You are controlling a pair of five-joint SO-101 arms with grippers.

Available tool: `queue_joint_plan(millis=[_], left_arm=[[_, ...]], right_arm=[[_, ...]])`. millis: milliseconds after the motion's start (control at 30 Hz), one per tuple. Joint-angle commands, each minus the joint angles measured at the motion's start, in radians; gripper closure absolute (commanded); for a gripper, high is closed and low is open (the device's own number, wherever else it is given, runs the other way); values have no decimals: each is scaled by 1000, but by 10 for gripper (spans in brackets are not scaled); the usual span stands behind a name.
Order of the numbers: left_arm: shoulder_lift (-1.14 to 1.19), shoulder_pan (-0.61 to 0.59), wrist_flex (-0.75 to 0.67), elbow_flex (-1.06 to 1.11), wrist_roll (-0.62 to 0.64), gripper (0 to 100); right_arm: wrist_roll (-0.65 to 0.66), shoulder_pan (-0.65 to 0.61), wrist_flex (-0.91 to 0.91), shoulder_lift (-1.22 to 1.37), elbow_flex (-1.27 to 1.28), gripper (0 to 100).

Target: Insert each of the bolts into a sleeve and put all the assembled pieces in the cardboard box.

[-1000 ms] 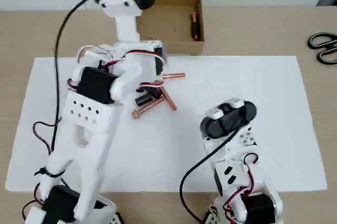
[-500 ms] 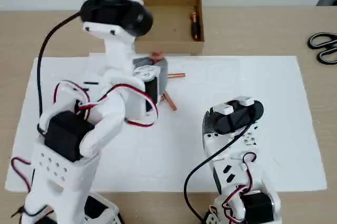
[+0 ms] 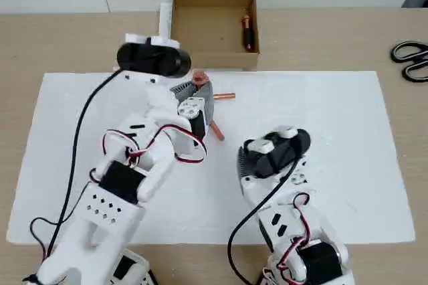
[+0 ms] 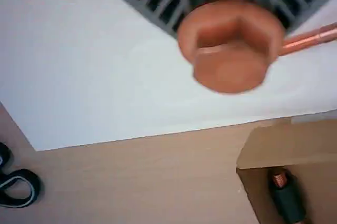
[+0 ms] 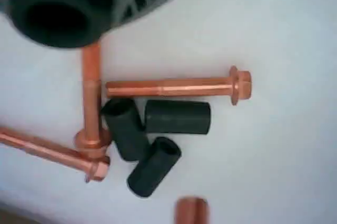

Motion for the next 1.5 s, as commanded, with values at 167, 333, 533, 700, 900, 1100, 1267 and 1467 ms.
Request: queue_joint_plan(millis=[167, 333, 533, 700, 900, 1100, 1267, 1467], left_arm=[[-80, 107, -17, 15, 60, 994], [-137, 135, 5, 10, 91, 994], [-172, 146, 44, -5, 153, 994], [-143, 176, 6, 22, 183, 994], [-95, 244, -71, 22, 181, 994], [-86, 244, -78, 36, 180, 994], [-84, 238, -91, 71, 180, 994], [-86, 236, -190, 147, 127, 994]], right_arm=[[-8, -25, -28, -7, -6, 995], [-8, -25, -28, -7, -6, 995], [-8, -25, -30, -7, -6, 995], [-8, -25, -30, -7, -8, 995], [-8, -27, -30, -7, -11, 995], [-8, -27, -30, -7, -12, 995], [-8, -27, -30, -7, -14, 995], [-8, -25, -30, -7, -14, 995]])
